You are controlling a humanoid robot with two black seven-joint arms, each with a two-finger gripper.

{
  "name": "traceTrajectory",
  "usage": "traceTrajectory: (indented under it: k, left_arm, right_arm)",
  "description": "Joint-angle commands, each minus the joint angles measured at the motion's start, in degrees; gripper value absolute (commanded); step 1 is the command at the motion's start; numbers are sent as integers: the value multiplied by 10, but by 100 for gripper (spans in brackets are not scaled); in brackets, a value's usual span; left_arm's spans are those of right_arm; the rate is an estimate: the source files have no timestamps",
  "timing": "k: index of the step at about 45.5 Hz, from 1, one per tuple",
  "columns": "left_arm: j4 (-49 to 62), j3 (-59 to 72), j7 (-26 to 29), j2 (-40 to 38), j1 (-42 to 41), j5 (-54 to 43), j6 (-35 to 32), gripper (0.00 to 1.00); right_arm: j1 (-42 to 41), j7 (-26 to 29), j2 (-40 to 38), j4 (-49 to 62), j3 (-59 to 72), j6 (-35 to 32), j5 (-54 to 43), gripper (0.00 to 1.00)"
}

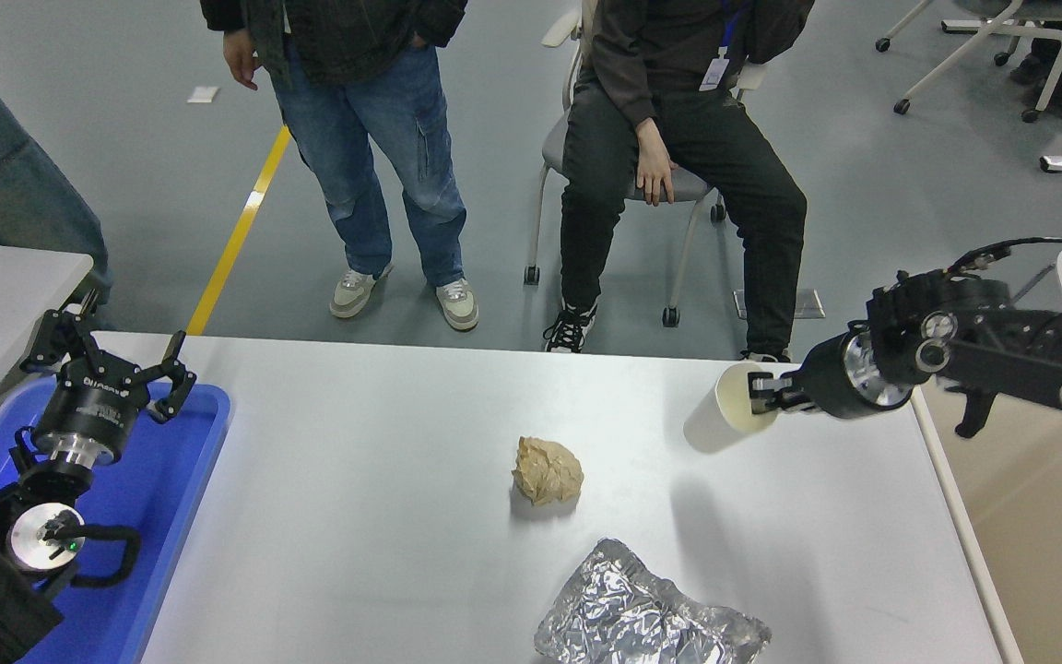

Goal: Clean the table surface

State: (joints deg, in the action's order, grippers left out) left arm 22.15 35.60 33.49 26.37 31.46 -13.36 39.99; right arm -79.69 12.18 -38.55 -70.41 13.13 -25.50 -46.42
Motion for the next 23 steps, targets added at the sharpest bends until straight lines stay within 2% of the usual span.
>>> traceTrajectory:
  k: [1, 6, 23]
  left_arm:
    - [0, 0, 0, 0, 0, 0, 0, 100]
    - [0, 0, 0, 0, 0, 0, 0, 100]
    - [0, 0, 0, 0, 0, 0, 0, 100]
  right_arm:
    - [-43, 0, -64, -50, -34, -54, 6, 0]
    - [-43, -1, -78, -57, -50, -61, 7, 0]
    - [-65, 0, -147, -86, -104, -169, 8, 0]
